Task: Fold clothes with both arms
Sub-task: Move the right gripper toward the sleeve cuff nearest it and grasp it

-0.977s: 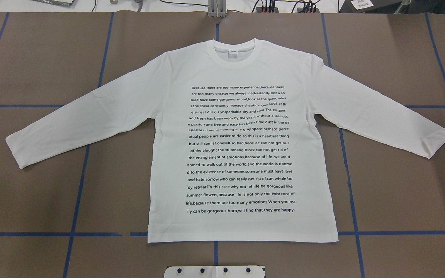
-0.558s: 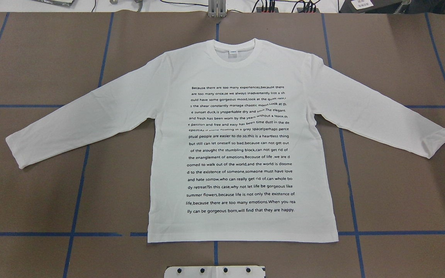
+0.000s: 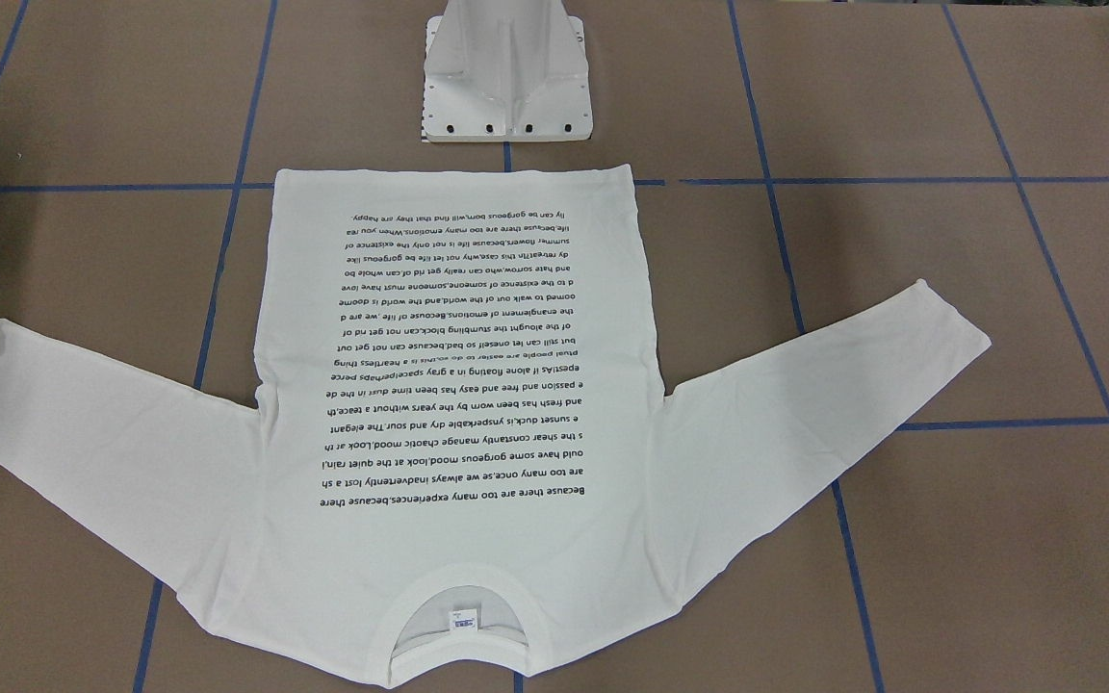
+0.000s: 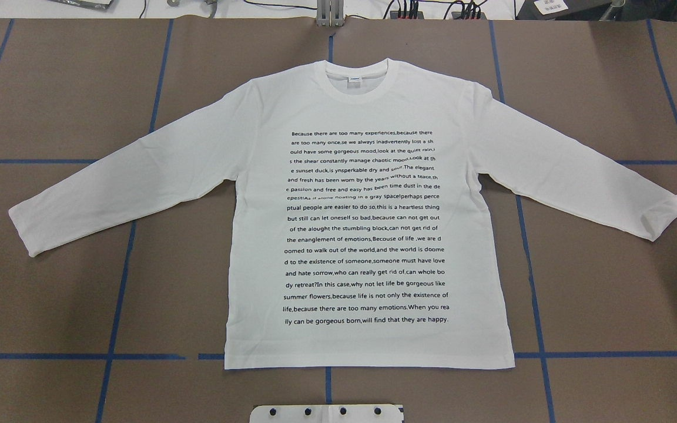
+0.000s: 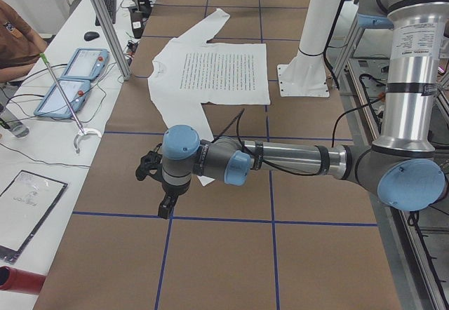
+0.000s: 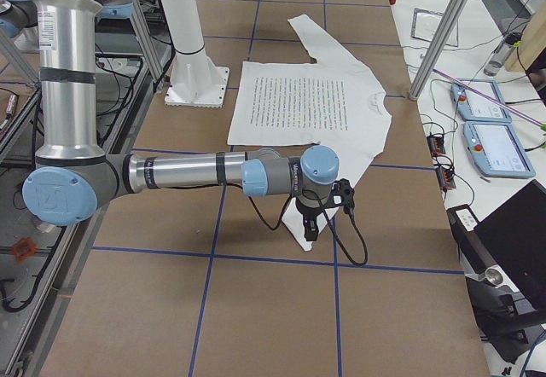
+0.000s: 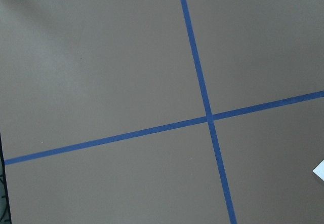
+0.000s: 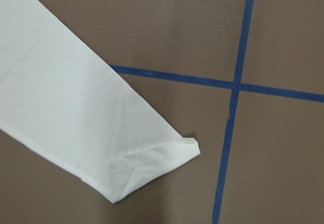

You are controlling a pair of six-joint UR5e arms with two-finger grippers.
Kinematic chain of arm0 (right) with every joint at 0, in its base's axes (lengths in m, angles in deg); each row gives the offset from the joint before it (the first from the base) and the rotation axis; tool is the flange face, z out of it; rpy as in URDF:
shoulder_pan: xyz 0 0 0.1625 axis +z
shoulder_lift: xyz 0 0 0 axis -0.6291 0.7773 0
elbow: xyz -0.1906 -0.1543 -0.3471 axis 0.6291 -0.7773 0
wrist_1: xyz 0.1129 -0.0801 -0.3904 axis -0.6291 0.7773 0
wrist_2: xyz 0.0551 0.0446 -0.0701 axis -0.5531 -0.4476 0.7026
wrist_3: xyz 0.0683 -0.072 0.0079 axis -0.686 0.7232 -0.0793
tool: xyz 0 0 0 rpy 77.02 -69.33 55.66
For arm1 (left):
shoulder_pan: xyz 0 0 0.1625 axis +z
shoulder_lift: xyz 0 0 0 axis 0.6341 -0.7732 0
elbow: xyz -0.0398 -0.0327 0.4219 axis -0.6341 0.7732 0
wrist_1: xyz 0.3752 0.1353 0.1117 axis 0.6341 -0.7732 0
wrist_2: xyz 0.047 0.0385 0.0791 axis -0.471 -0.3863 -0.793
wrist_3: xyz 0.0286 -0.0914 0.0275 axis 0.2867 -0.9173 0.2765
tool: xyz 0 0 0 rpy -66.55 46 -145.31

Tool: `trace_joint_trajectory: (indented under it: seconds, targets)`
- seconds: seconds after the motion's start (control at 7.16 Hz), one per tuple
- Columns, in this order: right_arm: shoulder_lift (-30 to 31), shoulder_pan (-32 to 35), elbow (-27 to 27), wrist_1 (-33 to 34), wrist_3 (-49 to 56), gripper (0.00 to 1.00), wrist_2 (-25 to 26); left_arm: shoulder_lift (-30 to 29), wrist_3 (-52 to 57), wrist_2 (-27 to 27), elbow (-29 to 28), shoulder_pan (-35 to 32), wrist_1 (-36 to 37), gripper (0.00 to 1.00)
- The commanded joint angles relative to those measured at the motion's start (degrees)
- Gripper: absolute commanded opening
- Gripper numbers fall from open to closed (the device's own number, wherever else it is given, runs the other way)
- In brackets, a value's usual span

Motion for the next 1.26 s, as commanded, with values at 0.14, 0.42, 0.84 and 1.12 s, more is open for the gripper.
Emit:
trace_joint_trajectory:
  seconds: [0.14, 0.42, 0.84, 1.12]
  targets:
    - [0.0, -13.4, -6.2, -23.0, -22.7, 1.0, 6.7, -0.2, -0.2, 0.1, -3.0, 0.0, -3.3, 1.0]
    - [-0.3, -18.4, -6.7, -26.3, -31.1, 1.0, 9.5, -0.2, -0.1, 0.1, -3.3, 0.0, -3.4, 1.0]
    - [-2.9, -18.8, -12.8, -26.3, -31.1, 0.98, 9.9, -0.2, 0.0, 0.1, -2.4, 0.0, -3.4, 1.0]
    - [-2.8, -18.8, -13.5, -26.2, -30.9, 0.89, 10.0, -0.2, 0.1, 0.1, -2.4, 0.0, -3.4, 1.0]
